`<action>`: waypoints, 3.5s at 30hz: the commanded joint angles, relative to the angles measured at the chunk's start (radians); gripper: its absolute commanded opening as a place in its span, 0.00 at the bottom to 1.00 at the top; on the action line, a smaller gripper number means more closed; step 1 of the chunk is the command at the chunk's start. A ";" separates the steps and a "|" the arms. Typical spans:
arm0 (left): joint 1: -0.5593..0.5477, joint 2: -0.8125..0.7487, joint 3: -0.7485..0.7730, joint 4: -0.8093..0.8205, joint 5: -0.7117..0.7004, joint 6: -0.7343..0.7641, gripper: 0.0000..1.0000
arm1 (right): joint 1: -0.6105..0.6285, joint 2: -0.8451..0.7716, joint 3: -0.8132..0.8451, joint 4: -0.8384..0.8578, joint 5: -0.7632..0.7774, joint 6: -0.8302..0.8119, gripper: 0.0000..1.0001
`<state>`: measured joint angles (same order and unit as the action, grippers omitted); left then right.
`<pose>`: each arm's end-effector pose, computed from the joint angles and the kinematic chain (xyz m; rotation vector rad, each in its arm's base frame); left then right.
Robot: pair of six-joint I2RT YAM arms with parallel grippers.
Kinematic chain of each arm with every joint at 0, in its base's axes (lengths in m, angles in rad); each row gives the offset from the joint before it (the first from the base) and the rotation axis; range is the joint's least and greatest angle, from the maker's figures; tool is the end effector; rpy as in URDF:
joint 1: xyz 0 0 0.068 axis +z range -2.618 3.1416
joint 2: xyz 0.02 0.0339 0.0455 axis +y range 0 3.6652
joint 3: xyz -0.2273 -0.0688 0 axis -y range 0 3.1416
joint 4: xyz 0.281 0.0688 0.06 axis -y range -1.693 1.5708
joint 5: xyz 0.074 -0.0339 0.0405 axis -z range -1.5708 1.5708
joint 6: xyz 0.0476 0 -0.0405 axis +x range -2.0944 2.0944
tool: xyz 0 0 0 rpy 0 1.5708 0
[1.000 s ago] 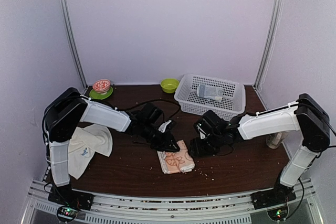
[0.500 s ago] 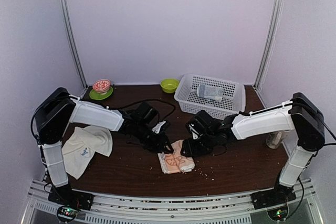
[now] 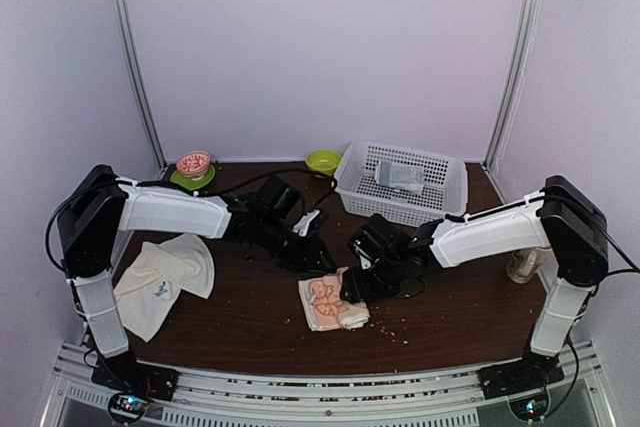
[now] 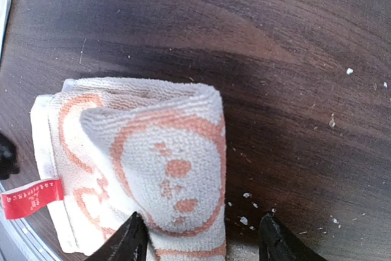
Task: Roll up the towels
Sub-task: Roll the towel at the center of the board.
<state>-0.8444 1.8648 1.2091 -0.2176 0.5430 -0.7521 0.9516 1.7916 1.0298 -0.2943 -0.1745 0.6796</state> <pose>0.2598 -0.3295 0.1193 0.4062 2.7426 -1.2542 0.2103 0.3094 0.0795 -0.4478 2.7925 0.7114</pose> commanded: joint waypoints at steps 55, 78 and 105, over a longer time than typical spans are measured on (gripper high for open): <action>0.006 -0.056 -0.031 -0.110 -0.065 0.059 0.29 | -0.041 -0.010 -0.031 0.004 0.017 0.048 0.60; -0.022 0.017 -0.091 -0.199 -0.204 0.119 0.18 | -0.029 -0.017 0.002 -0.039 0.033 0.040 0.60; -0.049 0.009 -0.151 -0.105 -0.176 0.066 0.14 | 0.037 -0.024 0.106 -0.094 0.061 0.064 0.60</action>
<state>-0.8768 1.8729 1.0851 -0.3305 0.3595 -0.6727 0.9737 1.7679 1.1023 -0.3836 -0.1360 0.7322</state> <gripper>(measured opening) 0.137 0.602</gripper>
